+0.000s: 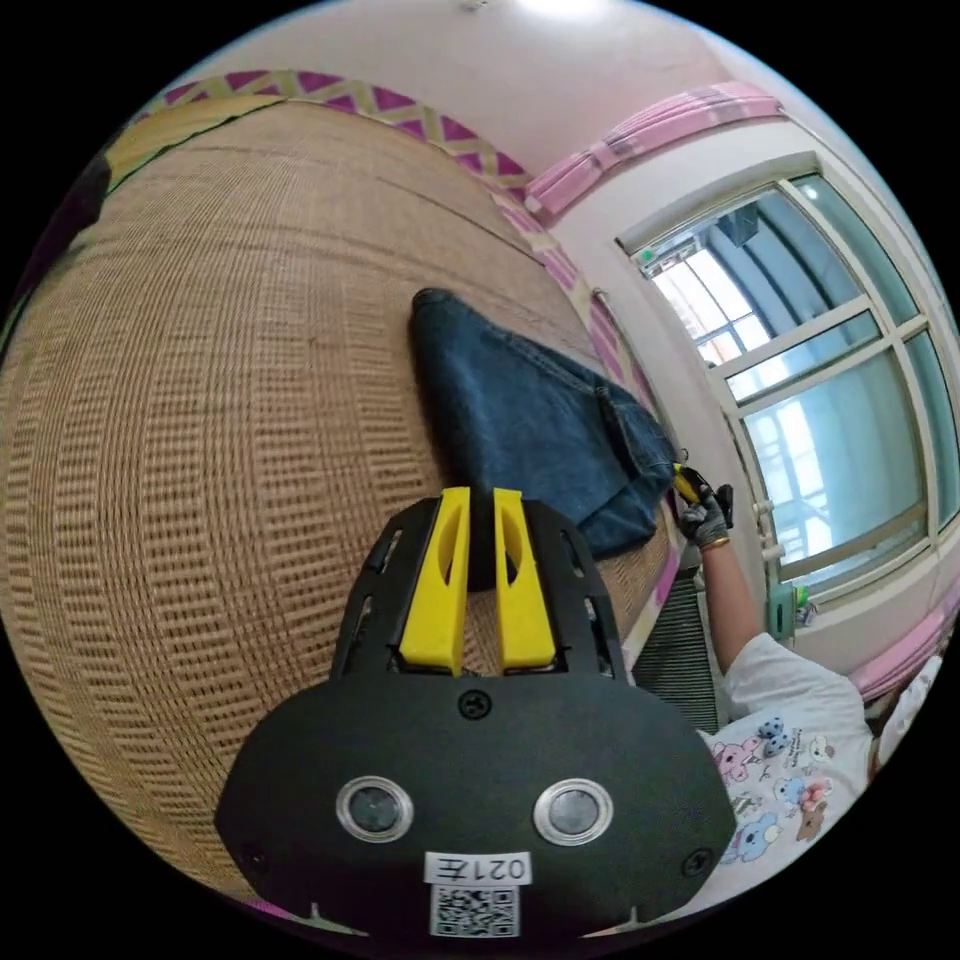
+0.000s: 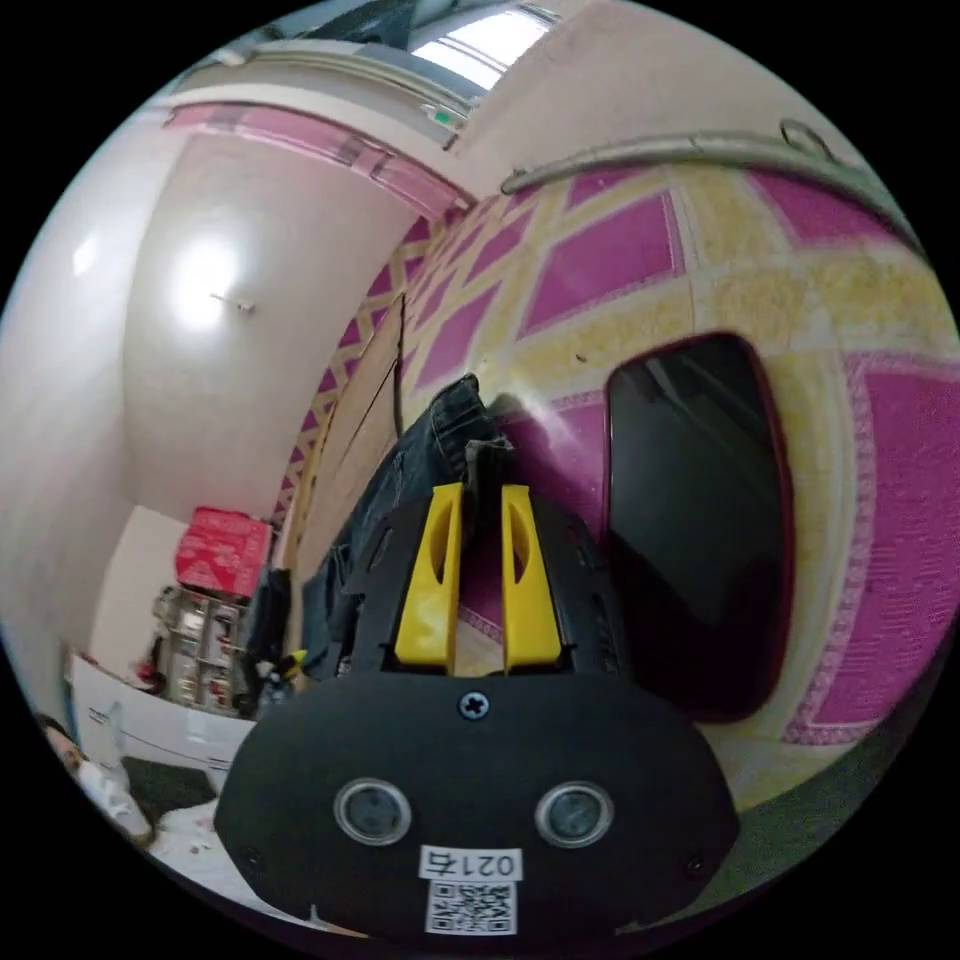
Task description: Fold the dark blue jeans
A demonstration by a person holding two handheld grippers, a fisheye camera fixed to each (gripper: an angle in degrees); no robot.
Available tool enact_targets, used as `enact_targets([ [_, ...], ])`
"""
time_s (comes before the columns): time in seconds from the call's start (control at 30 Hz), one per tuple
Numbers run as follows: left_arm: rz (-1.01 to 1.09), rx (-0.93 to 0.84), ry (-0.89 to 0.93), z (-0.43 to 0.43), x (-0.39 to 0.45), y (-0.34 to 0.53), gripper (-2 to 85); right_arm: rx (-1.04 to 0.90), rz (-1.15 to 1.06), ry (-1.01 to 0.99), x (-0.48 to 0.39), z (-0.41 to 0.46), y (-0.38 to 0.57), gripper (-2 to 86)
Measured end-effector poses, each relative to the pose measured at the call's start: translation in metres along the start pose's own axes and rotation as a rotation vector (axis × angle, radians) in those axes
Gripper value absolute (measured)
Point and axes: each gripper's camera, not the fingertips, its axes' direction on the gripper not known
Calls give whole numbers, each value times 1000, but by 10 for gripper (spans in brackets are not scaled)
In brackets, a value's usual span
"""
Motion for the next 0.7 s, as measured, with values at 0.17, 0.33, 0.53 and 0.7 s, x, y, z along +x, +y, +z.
enact_targets([
  [0.17, 227, 130, -215, -19, 67, 28, 26, 35, -499, 274, -140, 10, 42, 93],
  [0.33, 592, -7, -278, 69, 182, 37, 59, -104, -866, 399, -237, 107, 99, 102],
  [0.53, 731, -122, -334, 190, 241, 32, 85, -185, -857, 514, -249, 191, 114, 107],
  [0.7, 730, -157, -375, 238, 252, 25, 95, -209, -792, 460, -243, 199, 115, 108],
])
